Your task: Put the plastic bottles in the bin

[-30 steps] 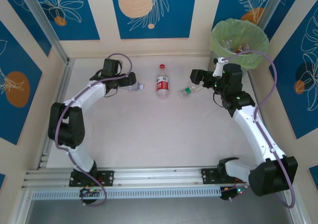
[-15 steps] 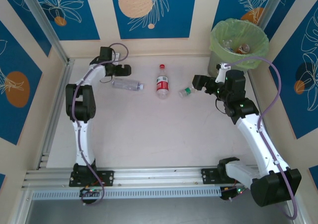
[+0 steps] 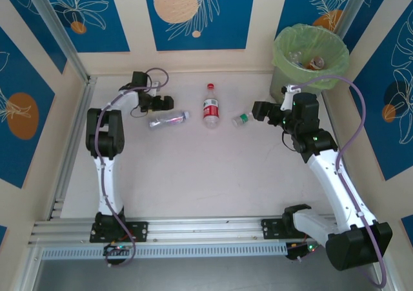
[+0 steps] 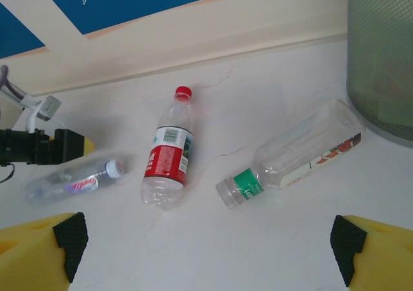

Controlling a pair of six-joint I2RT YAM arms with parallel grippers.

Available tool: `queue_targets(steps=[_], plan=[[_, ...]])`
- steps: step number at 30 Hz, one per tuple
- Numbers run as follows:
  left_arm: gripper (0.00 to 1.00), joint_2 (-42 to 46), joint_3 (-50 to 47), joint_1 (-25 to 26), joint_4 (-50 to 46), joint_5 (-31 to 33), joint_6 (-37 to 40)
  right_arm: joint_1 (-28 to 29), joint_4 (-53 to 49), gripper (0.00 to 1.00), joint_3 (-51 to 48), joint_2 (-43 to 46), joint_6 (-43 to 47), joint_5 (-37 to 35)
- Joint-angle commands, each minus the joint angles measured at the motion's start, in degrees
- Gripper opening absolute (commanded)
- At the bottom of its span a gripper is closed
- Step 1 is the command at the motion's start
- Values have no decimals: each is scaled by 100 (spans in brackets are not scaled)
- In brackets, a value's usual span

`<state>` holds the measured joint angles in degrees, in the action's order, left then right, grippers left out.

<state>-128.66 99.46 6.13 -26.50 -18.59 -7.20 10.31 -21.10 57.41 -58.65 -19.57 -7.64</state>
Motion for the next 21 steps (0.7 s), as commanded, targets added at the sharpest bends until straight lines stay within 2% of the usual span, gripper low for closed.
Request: queue_targets(steps=[1, 7, 16, 18, 21], plan=[[100, 728, -637, 2, 151, -321, -281, 41, -83, 99, 204, 46, 193, -148], [100, 1566, -2084, 175, 946, -465, -681, 66, -26, 98, 286, -108, 126, -133], [100, 2797, -3197, 771, 965, -166, -806, 154, -49, 98, 262, -362, 3, -128], [100, 3189, -3411, 1026, 820, 139, -587, 167, -69, 98, 264, -422, -22, -185], [100, 3848, -3776, 1640, 517, 1020, -47, 195, -27, 98, 232, -483, -49, -229]])
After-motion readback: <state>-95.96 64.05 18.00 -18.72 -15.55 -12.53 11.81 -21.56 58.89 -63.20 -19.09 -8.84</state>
